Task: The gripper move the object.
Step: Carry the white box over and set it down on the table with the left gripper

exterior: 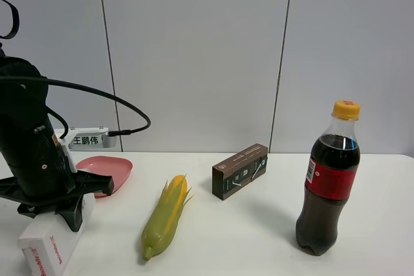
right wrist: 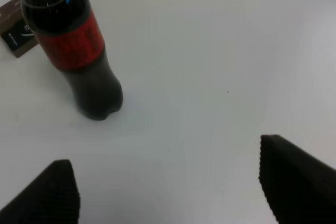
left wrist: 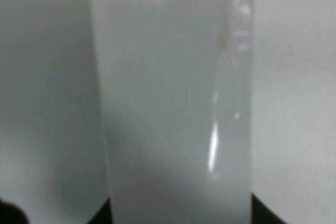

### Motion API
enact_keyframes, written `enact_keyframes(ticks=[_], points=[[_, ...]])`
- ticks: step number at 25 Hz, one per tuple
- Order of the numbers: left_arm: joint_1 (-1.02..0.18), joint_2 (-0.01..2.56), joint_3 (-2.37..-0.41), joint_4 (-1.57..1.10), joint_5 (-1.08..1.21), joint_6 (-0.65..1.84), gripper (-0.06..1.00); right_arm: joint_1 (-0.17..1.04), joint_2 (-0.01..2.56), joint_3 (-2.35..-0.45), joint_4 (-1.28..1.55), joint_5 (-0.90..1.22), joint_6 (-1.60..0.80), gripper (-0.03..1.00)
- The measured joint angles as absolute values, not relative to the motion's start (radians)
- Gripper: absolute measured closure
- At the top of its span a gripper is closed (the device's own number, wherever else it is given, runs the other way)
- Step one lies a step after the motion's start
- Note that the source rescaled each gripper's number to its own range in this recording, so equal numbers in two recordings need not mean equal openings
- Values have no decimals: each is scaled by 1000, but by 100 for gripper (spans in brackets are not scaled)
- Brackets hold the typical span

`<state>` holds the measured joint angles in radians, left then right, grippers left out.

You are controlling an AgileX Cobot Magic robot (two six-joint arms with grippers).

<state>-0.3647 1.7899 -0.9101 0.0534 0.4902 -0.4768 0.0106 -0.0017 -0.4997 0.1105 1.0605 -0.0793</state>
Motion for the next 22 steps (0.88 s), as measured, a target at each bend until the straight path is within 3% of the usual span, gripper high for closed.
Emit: enact_keyframes(ticks=[17, 22], points=[[-365, 1819, -910, 49, 443, -477, 92, 11, -2, -500, 110, 1061, -79, -3], [-365, 1819, -910, 49, 443, -477, 58, 11, -2, -500, 110, 1061, -79, -3]])
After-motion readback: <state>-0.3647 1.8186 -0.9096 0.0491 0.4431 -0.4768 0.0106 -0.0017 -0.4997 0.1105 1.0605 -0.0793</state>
